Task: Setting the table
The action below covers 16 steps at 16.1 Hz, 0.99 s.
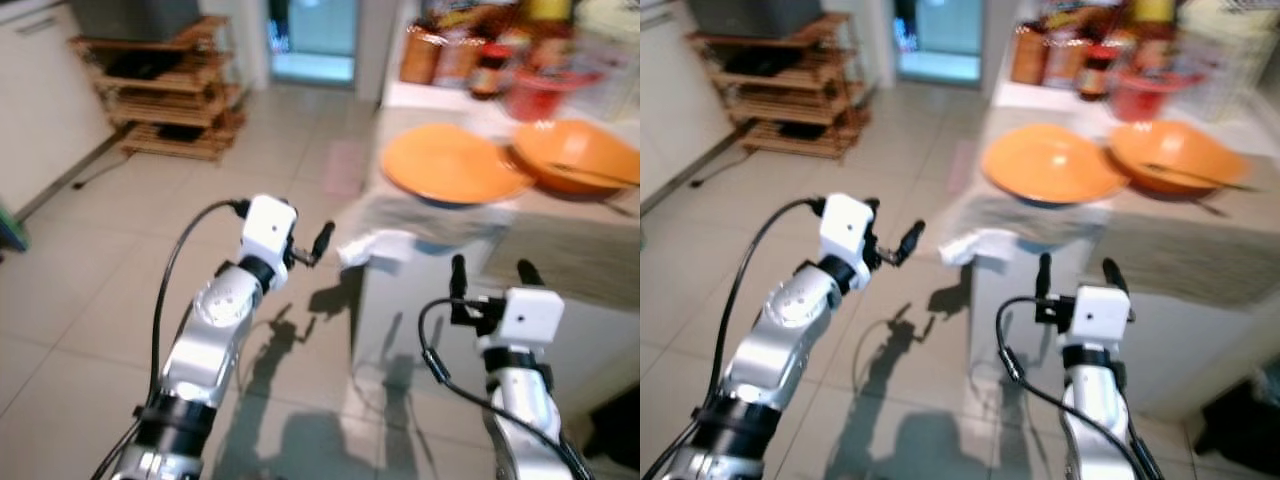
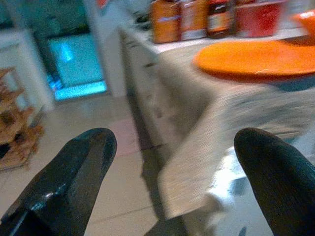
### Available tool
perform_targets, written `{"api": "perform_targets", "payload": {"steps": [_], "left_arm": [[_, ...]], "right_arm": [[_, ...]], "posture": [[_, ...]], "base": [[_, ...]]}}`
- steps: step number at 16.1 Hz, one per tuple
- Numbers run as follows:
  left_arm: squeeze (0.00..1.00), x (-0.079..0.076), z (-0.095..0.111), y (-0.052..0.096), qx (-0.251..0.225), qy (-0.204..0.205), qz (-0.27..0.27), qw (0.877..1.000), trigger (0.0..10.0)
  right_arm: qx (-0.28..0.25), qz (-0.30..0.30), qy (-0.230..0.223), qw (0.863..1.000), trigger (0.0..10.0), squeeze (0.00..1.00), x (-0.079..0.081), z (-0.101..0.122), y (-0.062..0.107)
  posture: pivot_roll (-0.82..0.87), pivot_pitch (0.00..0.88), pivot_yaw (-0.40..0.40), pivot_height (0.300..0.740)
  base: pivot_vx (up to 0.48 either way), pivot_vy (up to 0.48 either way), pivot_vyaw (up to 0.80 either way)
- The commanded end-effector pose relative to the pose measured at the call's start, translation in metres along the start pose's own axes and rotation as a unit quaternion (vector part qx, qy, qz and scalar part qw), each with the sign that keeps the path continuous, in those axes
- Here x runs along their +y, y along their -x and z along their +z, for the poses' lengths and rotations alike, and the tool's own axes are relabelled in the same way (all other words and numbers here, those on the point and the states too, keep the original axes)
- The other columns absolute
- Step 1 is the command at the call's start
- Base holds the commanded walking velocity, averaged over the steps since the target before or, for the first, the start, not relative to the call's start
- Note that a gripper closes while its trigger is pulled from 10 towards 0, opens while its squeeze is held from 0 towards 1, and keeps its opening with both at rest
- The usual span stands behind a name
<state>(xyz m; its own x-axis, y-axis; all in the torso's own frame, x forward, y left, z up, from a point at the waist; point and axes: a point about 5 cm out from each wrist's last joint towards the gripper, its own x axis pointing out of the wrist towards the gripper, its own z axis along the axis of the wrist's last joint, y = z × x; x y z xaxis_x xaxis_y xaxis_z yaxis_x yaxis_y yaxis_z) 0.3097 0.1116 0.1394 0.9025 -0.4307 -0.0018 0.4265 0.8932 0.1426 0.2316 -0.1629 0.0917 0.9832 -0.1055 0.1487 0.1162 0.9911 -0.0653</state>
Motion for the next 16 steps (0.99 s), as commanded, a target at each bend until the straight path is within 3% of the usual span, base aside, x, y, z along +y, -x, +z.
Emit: {"api": "perform_targets", "payload": {"steps": [1, 3, 16], "left_arm": [[0.00, 0.0019, 0.0031, -0.0010, -0.006, 0.007, -0.001, 1.000, 10.0], [0.00, 0.0033, 0.0069, -0.0011, -0.017, 0.003, 0.000, 1.000, 10.0], [0.00, 0.0071, -0.0003, -0.0044, 0.009, 0.005, 0.027, 1.000, 10.0]], "right_arm": [[-0.006, 0.004, 0.007, 1.000, 10.0, 0.00, -0.0001, 0.0026, -0.0014], [-0.013, 0.007, 0.009, 1.000, 10.0, 0.00, 0.0012, 0.0054, -0.0025], [-0.012, 0.017, 0.016, 1.000, 10.0, 0.00, 0.0034, 0.0040, -0.0028]], "posture": [[-0.06, 0.000, 0.004, 0.727], [-0.06, 0.000, 0.005, 0.727], [-0.06, 0.000, 0.006, 0.727]], "base": [[0.000, 0.000, 0.00], [0.000, -0.176, 0.00], [0.019, -0.450, 0.00]]}}
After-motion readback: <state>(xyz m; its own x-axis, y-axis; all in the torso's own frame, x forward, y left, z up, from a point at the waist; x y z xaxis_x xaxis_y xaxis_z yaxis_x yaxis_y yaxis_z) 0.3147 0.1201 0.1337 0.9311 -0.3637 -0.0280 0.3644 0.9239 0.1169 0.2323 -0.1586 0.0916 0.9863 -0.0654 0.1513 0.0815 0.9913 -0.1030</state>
